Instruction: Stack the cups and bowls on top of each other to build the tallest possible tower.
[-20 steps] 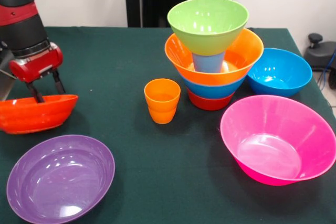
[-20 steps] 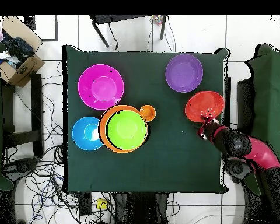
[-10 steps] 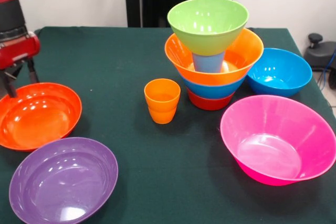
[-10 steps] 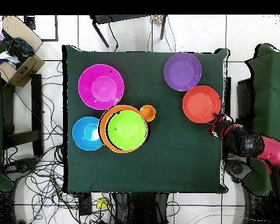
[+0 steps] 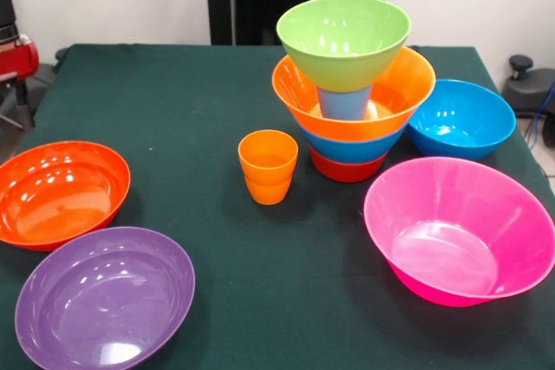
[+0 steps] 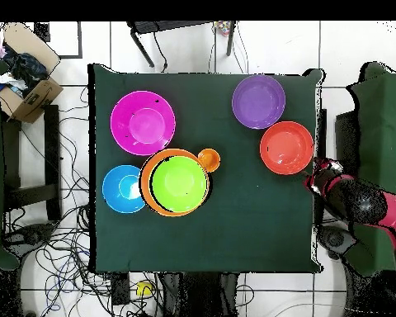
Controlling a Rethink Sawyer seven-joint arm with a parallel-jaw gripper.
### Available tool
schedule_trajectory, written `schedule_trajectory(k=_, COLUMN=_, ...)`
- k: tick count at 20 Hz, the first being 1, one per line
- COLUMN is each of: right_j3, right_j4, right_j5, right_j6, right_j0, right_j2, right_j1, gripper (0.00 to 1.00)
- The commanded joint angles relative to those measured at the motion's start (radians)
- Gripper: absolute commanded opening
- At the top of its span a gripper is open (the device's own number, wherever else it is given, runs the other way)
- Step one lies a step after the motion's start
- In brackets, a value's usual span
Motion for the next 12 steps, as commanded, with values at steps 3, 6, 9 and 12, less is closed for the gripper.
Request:
schedule_trajectory(k=3, right_j3=0.078, right_j4=-0.014, right_j5=-0.039, right_j6=0.061, right_j0=0.036, right_j2=-0.031, right_j1=0.026, gripper=1.0)
schedule_trajectory(k=6, right_j3=0.093, right_j4=-0.022, right_j5=-0.023, right_j6=0.01, right_j0=0.028, right_j2=-0.017, right_j1=0.029, gripper=1.0)
schedule_trajectory(k=9, right_j3=0.102, right_j4=-0.039, right_j5=0.002, right_j6=-0.071, right_j0=0.021, right_j2=0.004, right_j1=0.036, gripper=1.0)
schedule_trajectory(k=12, right_j3=0.108, right_j4=-0.072, right_j5=0.023, right_j6=-0.15, right_j0=0.023, right_j2=0.015, right_j1=0.027, gripper=1.0)
